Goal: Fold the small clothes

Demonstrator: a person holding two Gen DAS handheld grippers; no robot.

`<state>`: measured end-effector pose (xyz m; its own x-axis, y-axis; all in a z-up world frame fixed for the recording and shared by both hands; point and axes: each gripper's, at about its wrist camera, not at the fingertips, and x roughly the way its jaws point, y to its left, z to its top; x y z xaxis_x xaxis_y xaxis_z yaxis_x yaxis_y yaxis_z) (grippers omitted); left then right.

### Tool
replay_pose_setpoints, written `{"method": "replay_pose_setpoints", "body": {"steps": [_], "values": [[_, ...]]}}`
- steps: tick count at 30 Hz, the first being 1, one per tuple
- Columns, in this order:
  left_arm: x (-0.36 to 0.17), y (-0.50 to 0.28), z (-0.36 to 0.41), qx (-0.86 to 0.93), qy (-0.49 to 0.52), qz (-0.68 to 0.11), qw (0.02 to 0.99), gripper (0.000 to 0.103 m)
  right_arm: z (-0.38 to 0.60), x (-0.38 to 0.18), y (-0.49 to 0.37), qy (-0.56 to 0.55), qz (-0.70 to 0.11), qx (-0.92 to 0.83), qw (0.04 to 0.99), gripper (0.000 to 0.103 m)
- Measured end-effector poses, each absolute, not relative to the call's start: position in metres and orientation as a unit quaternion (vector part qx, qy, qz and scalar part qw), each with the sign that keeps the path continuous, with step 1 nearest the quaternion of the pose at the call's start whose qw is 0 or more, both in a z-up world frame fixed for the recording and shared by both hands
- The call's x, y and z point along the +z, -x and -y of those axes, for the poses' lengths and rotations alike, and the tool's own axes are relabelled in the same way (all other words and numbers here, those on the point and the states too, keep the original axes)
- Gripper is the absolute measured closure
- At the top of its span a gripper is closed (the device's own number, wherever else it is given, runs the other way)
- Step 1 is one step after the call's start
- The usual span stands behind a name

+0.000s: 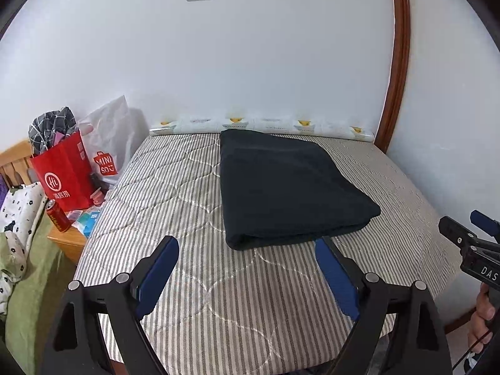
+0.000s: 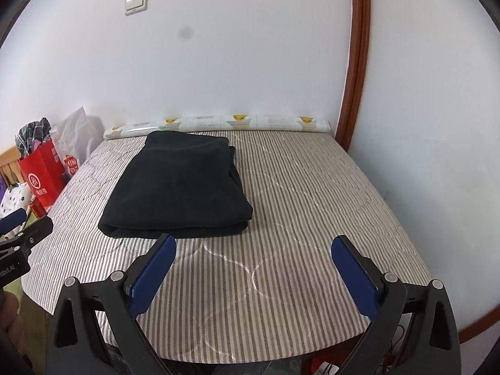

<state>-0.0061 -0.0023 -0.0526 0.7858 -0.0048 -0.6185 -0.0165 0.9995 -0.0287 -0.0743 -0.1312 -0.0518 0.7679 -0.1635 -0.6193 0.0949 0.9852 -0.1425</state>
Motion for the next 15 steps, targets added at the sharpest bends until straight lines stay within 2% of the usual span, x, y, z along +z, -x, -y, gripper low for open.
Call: {"method": "replay_pose_setpoints", "body": {"steps": [15], "values": [[-0.0521, 0.006, 0.0083, 0.001, 0.018, -0.33, 0.944, 0.014, 0.1316, -0.0539, 0.0752, 0.046, -0.34, -0.078, 0.936, 0.004]]}}
